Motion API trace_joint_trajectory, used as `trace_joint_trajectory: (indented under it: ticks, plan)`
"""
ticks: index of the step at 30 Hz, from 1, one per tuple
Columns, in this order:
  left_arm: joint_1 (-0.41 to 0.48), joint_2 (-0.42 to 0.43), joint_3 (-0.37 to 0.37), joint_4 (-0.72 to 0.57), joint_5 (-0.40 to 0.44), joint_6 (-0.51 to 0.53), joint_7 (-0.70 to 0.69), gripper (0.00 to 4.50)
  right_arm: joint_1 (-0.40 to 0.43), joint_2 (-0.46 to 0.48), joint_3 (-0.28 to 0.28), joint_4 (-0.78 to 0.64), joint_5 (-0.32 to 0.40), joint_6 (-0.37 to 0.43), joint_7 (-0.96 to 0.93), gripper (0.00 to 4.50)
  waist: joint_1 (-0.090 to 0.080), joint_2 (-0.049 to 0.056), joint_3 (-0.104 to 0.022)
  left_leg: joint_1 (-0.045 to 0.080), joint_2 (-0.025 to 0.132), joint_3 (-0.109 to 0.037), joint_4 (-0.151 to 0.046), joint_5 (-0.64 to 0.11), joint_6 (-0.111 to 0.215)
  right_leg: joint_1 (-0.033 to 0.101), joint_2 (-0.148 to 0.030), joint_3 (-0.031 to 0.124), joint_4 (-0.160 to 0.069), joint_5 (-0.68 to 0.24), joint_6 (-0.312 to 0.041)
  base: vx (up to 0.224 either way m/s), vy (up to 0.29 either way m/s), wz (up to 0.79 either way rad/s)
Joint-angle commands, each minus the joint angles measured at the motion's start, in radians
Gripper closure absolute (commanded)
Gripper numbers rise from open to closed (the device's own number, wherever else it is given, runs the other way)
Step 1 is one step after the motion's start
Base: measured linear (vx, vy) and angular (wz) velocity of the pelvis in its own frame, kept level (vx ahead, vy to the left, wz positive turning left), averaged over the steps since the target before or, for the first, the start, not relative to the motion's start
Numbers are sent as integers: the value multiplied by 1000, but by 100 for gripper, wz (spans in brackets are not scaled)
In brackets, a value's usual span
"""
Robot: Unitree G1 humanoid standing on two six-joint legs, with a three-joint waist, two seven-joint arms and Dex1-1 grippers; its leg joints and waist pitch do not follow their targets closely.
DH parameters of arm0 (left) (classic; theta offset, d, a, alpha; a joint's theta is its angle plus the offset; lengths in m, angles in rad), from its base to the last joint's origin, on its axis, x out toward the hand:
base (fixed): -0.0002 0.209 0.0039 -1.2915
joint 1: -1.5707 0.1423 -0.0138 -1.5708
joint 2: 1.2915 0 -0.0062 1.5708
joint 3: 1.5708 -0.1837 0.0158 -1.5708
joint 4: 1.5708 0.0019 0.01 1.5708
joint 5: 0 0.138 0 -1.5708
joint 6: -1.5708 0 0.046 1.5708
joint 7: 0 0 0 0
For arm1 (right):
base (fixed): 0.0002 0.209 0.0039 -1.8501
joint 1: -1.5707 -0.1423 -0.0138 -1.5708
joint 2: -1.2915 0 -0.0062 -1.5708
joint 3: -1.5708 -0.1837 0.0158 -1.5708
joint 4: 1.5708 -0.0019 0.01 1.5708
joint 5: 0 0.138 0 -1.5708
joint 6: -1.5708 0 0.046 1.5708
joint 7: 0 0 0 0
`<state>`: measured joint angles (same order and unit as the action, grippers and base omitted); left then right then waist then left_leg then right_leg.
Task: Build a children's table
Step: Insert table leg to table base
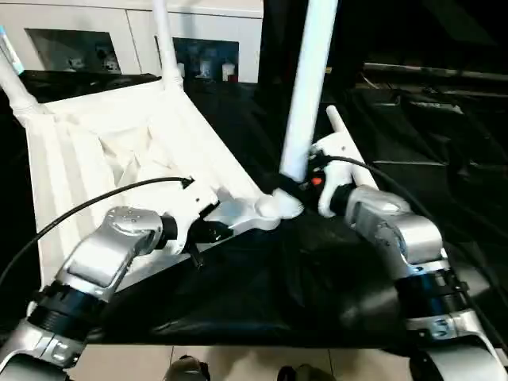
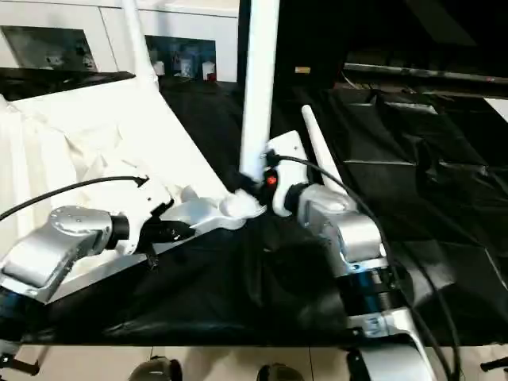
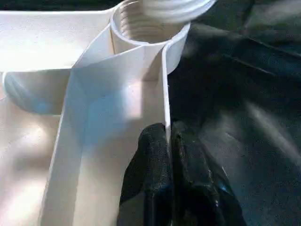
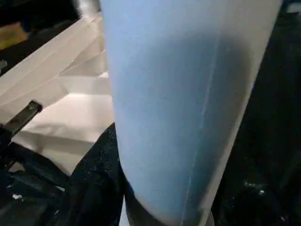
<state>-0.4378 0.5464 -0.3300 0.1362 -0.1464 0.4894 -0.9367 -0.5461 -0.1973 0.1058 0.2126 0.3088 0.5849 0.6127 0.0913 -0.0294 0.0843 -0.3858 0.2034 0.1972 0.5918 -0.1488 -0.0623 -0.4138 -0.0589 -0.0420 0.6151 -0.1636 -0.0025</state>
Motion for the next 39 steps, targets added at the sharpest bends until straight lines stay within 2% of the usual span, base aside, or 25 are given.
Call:
trace_joint_trajectory:
  ticks: [1,5,8,12,18,23,24,26,27,31,32,39]
  plan:
    - [-22,-10,-37,-13,-7,-48,-61,450,-15,-8,11,3,-4,7,13,259,-5,9,-83,38,24,-15,-66,-271,-48,29,-65,42,-80,-335,-138,0,0,0]
    - [-47,-16,-44,21,10,-56,-63,450,-10,-14,23,2,-14,15,20,259,-2,10,-81,40,23,-13,-66,-282,-52,27,-64,43,-79,-329,-147,0,0,0]
    - [-60,-20,-46,62,14,-133,-112,450,-17,-10,22,16,-22,2,20,259,-1,9,-81,34,22,-17,-69,-291,-60,34,-69,42,-82,-363,-129,0,0,0]
    - [-67,-24,-46,83,6,-182,-161,450,-25,-11,29,29,-24,0,24,259,0,9,-79,38,24,-18,-68,-310,-62,29,-72,42,-86,-397,-128,0,0,0]
    - [-81,-23,-46,119,15,-210,-188,450,-38,3,21,91,-31,-25,19,259,-3,9,-80,35,24,-20,-71,-315,-65,31,-72,41,-83,-387,-134,0,0,0]
    - [-98,-45,-25,166,27,-217,-154,450,-43,14,17,105,-20,-16,26,259,-4,9,-78,40,24,-20,-69,-333,-68,28,-75,42,-88,-424,-131,0,0,0]
    - [-99,-52,-18,170,22,-218,-154,450,-43,13,17,109,-20,-17,28,259,-5,0,-80,39,25,-20,-69,-327,-65,31,-74,41,-88,-427,-131,0,0,0]
    - [-99,-62,-6,174,11,-214,-153,450,-43,14,14,117,-16,-19,31,259,-4,6,-79,39,25,-21,-69,-326,-65,29,-76,40,-88,-437,-129,0,0,0]
    - [-99,-62,-6,174,11,-214,-153,450,-43,14,14,117,-16,-19,31,259,-4,6,-79,40,26,-20,-69,-330,-65,28,-76,40,-89,-440,-129,0,0,0]
    - [-107,-67,1,191,11,-216,-158,450,-39,26,-25,181,12,-35,60,259,-5,5,-79,39,26,-22,-69,-341,-63,29,-78,39,-91,-452,-128,0,0,0]
    - [-107,-67,1,191,11,-216,-158,450,-39,26,-25,181,12,-35,60,259,-4,1,-83,39,26,-22,-68,-333,-60,31,-79,39,-90,-449,-129,0,0,0]
    - [-115,-75,19,211,18,-214,-153,450,-3,43,-100,234,62,-67,61,260,-3,3,-85,41,26,-22,-68,-343,-61,30,-79,37,-92,-457,-133,0,0,0]
